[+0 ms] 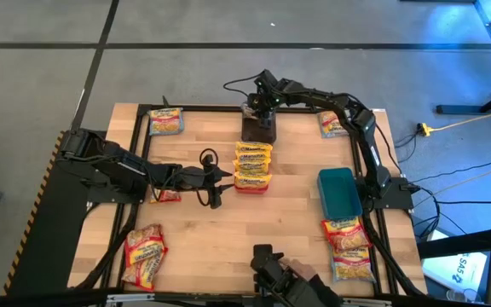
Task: Sort Maruchan noodles
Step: Put the blue noodle pack into the black bin
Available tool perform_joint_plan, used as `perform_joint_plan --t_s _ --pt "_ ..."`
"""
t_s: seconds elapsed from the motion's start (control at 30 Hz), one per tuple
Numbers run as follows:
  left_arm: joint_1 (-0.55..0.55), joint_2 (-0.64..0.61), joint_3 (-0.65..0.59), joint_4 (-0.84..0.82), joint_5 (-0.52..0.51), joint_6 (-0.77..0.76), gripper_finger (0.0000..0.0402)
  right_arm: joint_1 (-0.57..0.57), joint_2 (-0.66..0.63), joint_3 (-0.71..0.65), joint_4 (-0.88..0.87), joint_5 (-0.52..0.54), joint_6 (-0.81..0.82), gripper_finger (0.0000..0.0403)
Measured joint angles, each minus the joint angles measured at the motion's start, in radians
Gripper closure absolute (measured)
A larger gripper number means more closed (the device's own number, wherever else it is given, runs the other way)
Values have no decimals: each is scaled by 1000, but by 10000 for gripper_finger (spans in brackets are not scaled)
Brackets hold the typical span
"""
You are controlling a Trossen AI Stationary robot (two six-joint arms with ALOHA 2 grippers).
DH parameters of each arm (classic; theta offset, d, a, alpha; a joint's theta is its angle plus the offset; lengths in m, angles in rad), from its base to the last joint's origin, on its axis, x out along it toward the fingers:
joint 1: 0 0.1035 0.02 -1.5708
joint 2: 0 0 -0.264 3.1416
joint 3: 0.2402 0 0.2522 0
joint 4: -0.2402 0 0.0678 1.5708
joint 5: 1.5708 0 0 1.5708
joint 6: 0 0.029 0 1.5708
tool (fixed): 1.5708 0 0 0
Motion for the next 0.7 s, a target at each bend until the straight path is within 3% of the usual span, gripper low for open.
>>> perform_joint_plan --t_s 0.33,0.7 --pt "0 0 0 0 58 0 232 18 -2 86 -47 169 -1 164" --pt "0 0 0 0 60 0 232 18 -2 93 -18 201 -30 144"
